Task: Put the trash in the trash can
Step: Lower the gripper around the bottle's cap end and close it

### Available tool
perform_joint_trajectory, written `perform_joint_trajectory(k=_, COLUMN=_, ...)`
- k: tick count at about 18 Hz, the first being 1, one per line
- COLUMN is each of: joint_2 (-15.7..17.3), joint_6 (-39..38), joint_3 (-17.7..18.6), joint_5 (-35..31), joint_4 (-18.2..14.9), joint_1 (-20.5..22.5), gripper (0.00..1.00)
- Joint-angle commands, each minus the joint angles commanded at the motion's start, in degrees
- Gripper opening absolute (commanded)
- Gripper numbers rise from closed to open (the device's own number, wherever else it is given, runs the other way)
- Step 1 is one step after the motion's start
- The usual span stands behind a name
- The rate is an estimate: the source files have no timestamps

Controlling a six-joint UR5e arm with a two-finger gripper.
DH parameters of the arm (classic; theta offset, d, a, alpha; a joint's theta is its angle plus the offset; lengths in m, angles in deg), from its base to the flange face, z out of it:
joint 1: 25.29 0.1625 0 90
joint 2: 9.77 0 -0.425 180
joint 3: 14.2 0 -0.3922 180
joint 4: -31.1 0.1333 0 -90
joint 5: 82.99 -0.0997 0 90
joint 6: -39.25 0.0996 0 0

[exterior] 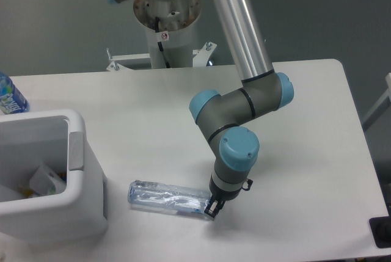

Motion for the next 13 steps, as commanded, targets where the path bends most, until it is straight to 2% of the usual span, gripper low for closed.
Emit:
perform_joint_trajectory(k=1, joint_2=0.2, joint_6=0.0, joint_3=0.1, joint_5=0.1, joint_4=-0.1, joint_1=0.0, gripper=0.4)
perform_joint_trajectory(k=6, joint_2=0.4, joint_6=0.0, joint_3=0.1, joint_5=0.1, joint_4=-0.2, joint_1=0.0, gripper=0.32)
perform_joint_trajectory(k=9, joint_2=0.4, joint_6=0.0, joint_3=0.2, joint_5=0.0, joint_4=-0.3, joint_1=0.0, gripper=0.2)
perform_joint_trajectory(k=13, joint_2=0.7, joint_6=0.0, joint_3=-0.3, joint_5=0.1, joint_4=-0.3, joint_1=0.0, gripper=0.2)
